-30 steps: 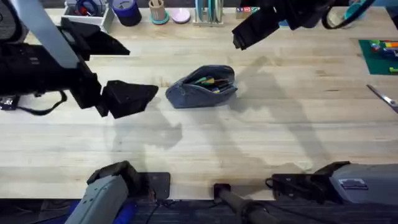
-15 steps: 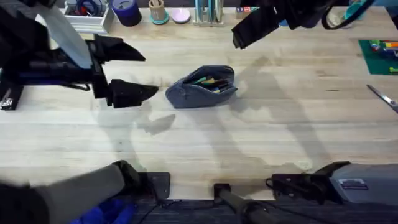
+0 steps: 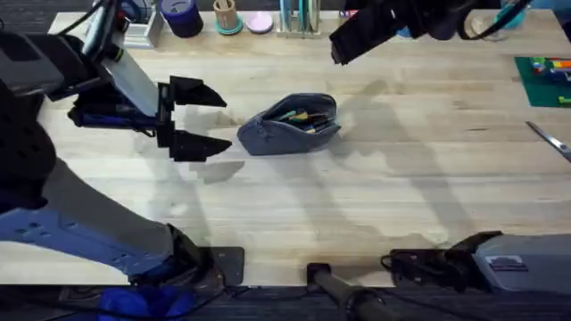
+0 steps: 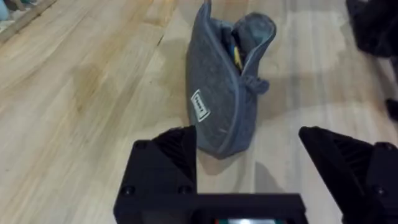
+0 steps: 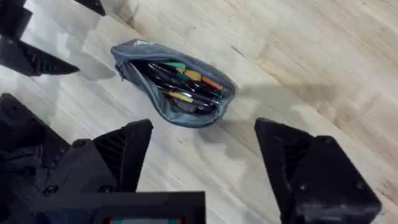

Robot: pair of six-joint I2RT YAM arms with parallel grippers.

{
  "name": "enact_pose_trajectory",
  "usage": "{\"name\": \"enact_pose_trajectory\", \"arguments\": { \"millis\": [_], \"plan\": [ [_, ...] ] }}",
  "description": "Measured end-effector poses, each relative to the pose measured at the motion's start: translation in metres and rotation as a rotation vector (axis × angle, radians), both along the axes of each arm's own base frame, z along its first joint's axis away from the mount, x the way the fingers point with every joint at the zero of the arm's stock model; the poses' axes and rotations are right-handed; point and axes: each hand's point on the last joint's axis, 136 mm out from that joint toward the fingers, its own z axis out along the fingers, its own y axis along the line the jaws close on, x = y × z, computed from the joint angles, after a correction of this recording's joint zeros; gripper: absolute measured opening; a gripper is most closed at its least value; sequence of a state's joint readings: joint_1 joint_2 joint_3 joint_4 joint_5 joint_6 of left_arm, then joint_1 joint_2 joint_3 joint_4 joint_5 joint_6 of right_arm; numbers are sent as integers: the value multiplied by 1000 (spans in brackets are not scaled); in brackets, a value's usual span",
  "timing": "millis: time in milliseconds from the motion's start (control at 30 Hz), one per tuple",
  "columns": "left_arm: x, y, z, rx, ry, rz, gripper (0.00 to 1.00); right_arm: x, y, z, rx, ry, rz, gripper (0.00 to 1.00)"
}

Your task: Unzip the bag, pick up the pens from the table one at a time and place them inside, then zip the bag closed.

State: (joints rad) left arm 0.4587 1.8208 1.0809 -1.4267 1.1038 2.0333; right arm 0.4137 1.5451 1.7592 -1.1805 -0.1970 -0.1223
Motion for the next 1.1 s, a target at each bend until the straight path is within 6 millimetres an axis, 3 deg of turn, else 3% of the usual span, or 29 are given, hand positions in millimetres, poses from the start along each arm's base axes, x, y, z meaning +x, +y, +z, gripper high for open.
{"name": "enact_pose_trajectory", "arguments": {
  "millis": [233, 800, 1100],
  "plan": [
    [11, 6, -11, 42, -89, -7, 993, 2, 1, -4, -2, 15, -10, 996],
    [12, 6, -11, 43, -80, -2, 993, 2, 1, -4, 28, 51, -87, 996],
    [14, 7, -13, 50, -95, -1, 993, -12, 18, -8, -10, 66, -100, 996]
  ]
}}
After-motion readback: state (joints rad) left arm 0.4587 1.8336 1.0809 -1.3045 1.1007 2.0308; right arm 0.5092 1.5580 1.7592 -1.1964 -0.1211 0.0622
